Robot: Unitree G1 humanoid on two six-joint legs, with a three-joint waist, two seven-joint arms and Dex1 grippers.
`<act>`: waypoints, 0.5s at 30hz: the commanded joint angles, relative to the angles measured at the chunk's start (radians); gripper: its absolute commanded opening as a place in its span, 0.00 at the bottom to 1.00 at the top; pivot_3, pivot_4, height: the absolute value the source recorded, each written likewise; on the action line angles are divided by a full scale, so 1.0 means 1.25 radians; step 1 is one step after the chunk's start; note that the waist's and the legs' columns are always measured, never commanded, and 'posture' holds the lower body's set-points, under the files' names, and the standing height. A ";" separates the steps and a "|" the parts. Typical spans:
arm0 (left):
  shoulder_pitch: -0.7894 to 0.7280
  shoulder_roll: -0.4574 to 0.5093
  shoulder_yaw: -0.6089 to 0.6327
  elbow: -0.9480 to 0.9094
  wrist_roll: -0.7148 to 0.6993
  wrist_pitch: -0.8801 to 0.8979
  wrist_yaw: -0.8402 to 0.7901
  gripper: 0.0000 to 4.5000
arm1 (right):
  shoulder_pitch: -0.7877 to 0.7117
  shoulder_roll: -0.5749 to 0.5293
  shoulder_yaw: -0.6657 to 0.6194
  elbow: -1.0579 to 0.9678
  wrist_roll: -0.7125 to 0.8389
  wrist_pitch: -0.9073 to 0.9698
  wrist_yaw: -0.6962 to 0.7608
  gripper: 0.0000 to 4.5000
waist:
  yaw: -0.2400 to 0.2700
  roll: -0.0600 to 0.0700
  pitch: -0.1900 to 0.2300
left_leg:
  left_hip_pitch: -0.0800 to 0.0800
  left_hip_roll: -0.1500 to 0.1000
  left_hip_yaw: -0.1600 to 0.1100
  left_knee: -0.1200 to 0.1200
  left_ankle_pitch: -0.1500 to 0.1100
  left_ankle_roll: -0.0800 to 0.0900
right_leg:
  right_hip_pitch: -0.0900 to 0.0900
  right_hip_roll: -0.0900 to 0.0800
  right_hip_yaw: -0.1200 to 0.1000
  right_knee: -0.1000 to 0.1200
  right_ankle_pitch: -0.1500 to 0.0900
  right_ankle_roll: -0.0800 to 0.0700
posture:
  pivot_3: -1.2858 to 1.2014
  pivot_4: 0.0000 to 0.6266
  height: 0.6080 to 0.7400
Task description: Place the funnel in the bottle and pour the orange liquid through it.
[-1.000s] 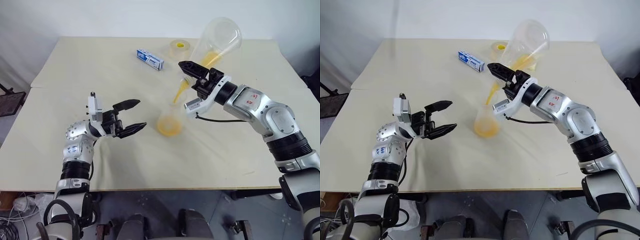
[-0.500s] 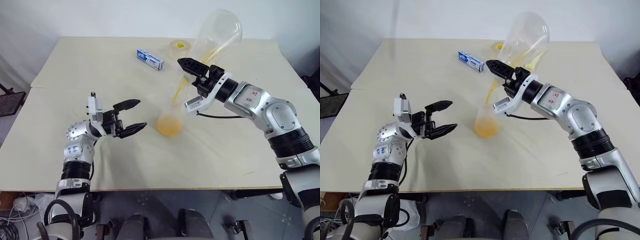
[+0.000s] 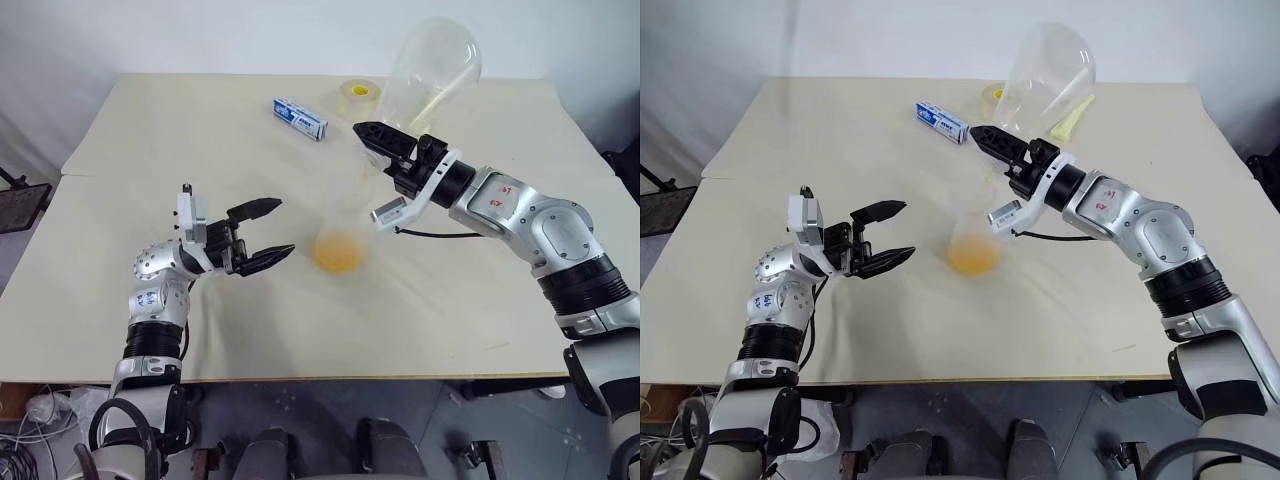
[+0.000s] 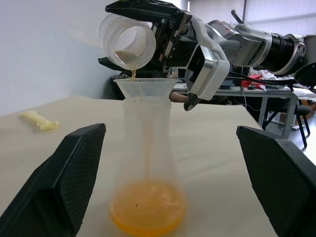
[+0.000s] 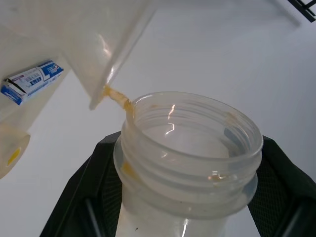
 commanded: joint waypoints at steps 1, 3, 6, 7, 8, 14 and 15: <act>-0.018 -0.001 0.010 -0.001 -0.018 -0.014 0.000 1.00 | -0.026 -0.018 -0.009 -0.018 -0.008 0.002 -0.031 0.63 | 0.000 0.000 0.000 | 0.000 0.000 0.000 0.000 0.000 0.000 | 0.000 0.000 0.000 0.000 0.000 0.000 | 0.52 0.24 1.00; -0.019 -0.001 0.011 0.001 -0.018 -0.014 -0.001 1.00 | -0.028 -0.019 -0.008 -0.017 -0.015 0.003 -0.040 0.63 | 0.000 0.000 0.000 | 0.000 0.000 0.000 0.000 0.000 0.000 | 0.000 0.000 0.000 0.000 0.000 0.000 | 0.52 0.24 1.00; -0.020 0.000 0.011 0.002 -0.018 -0.014 -0.001 1.00 | -0.027 -0.019 -0.009 -0.020 -0.017 0.003 -0.045 0.63 | 0.000 0.000 0.000 | 0.000 0.000 0.000 0.000 0.000 0.000 | 0.000 0.000 0.000 0.000 0.000 0.000 | 0.52 0.24 1.00; -0.021 0.000 0.012 0.003 -0.018 -0.014 -0.001 1.00 | -0.027 -0.018 -0.010 -0.021 -0.016 0.003 -0.045 0.63 | 0.000 0.000 0.000 | 0.000 0.000 0.000 0.000 0.000 0.000 | 0.000 0.000 0.000 0.000 0.000 0.000 | 0.52 0.24 1.00; -0.021 0.000 0.012 0.003 -0.018 -0.015 -0.002 1.00 | -0.027 -0.017 -0.010 -0.023 -0.015 0.003 -0.045 0.63 | 0.000 0.000 0.000 | 0.000 0.000 0.000 0.000 0.000 0.000 | 0.000 0.000 0.000 0.000 0.000 0.000 | 0.52 0.24 1.00; -0.027 0.000 0.010 0.011 -0.017 -0.016 -0.003 1.00 | -0.015 -0.007 -0.018 -0.043 0.009 0.007 -0.026 0.63 | 0.000 0.000 0.000 | 0.000 0.000 0.000 0.000 0.000 0.000 | 0.000 0.000 0.000 0.000 0.000 0.000 | 0.52 0.24 1.00; -0.029 0.000 0.010 0.013 -0.017 -0.016 -0.004 1.00 | -0.010 -0.002 -0.023 -0.049 0.024 0.011 -0.015 0.63 | 0.000 0.000 0.000 | 0.000 0.000 0.000 0.000 0.000 0.000 | 0.000 0.000 0.000 0.000 0.000 0.000 | 0.52 0.24 1.00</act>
